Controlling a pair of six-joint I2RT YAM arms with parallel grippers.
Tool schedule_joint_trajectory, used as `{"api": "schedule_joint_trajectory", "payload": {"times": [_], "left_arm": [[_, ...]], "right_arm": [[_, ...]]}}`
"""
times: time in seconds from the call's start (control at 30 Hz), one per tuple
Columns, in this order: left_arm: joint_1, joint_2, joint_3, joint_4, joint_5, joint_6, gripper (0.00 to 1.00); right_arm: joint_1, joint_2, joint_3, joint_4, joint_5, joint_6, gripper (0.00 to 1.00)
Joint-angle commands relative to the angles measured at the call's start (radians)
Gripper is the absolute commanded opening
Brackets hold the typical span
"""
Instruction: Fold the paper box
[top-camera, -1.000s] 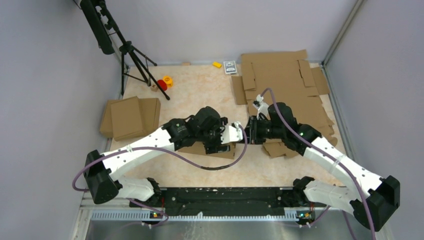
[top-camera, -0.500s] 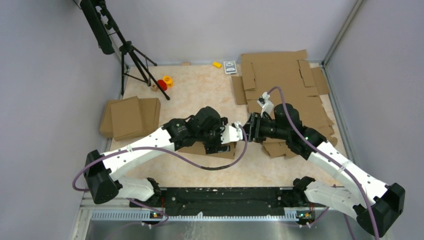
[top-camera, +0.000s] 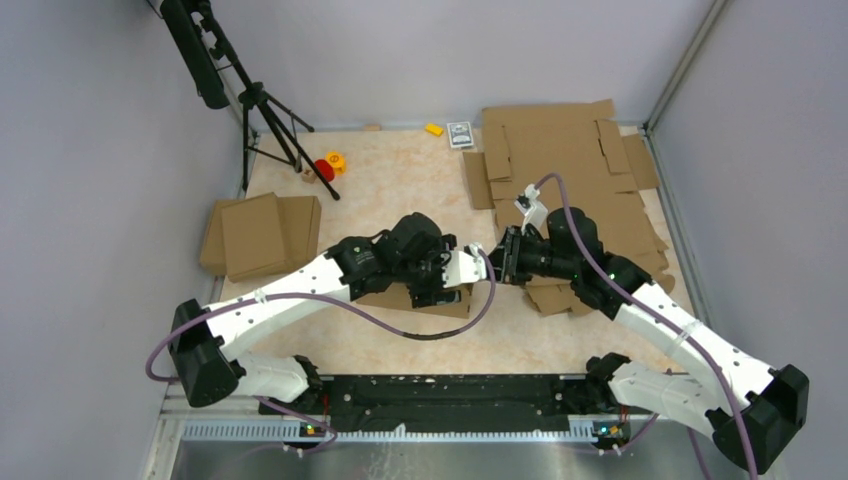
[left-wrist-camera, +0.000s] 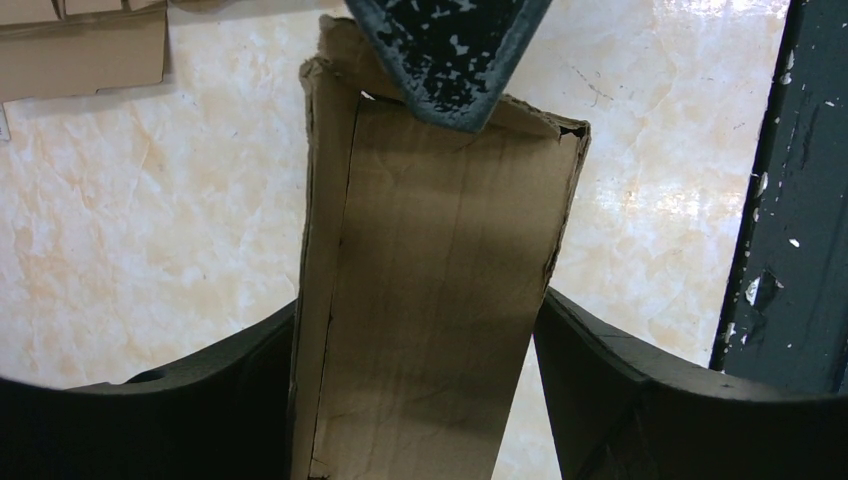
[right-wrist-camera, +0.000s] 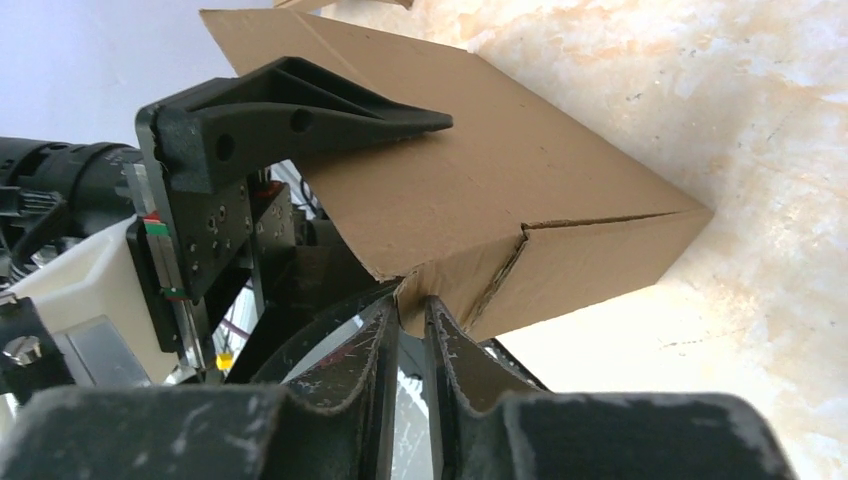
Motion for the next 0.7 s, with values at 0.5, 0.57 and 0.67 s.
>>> {"api": "schedule_joint_trajectory", "payload": {"times": [0.5,0.57,0.67], "left_arm": [[-0.005,0.045,0.051,-0.016,0.023,-0.01,0.75],[-0.006,0.047,0.053,-0.017,0.023,-0.012,0.75],[-0.006,0.047,0.054,-0.019,0.024,-0.013,0.75]], "right_arm": [[0.029,0.052,0.055,-0.162,0.028,-0.147,0.02],[0.035,0.052,0.046,-0.152,0.029,-0.143,0.01],[0.043,0.057,0.046,-0.161,0.037,-0.145,0.01]]}}
